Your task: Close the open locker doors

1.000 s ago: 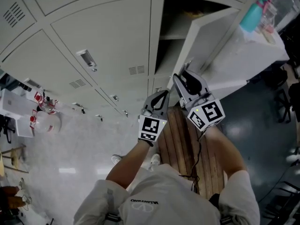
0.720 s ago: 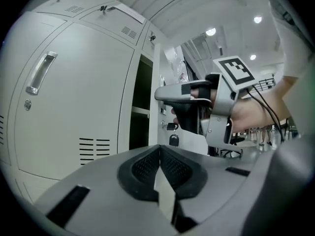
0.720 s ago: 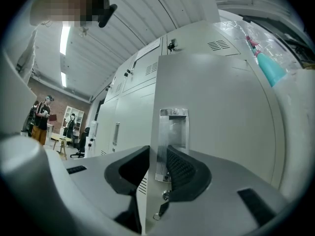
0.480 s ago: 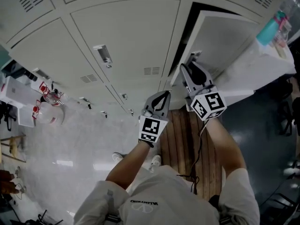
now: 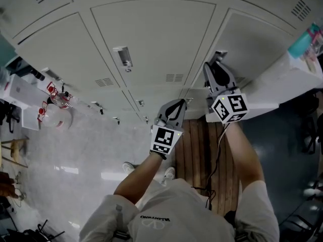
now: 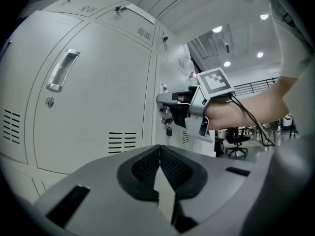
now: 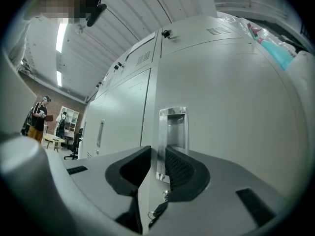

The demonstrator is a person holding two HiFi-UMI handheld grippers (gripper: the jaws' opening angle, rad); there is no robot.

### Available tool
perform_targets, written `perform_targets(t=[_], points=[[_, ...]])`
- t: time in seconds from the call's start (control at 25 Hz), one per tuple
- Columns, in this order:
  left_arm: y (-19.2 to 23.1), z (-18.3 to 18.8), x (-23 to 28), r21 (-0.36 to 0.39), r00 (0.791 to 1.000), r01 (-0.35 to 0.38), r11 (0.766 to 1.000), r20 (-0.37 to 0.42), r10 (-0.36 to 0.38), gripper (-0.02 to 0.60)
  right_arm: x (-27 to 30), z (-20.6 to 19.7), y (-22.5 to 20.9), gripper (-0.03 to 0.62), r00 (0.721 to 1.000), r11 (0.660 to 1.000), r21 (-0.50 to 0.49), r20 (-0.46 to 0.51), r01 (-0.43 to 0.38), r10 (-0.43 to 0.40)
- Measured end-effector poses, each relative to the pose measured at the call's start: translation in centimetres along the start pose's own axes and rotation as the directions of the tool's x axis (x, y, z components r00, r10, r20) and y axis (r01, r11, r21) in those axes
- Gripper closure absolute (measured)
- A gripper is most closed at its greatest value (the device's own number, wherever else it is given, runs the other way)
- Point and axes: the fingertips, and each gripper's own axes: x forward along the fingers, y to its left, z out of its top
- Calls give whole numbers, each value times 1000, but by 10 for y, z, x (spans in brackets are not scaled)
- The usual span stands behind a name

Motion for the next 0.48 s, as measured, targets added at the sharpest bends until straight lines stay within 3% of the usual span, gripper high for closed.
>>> perform_targets(t=[0.48], points=[[7,-12,2,-18,1000,1,1000,-24,-2,577,10,-2,-6,499,999,1000,24,31,-13,12]])
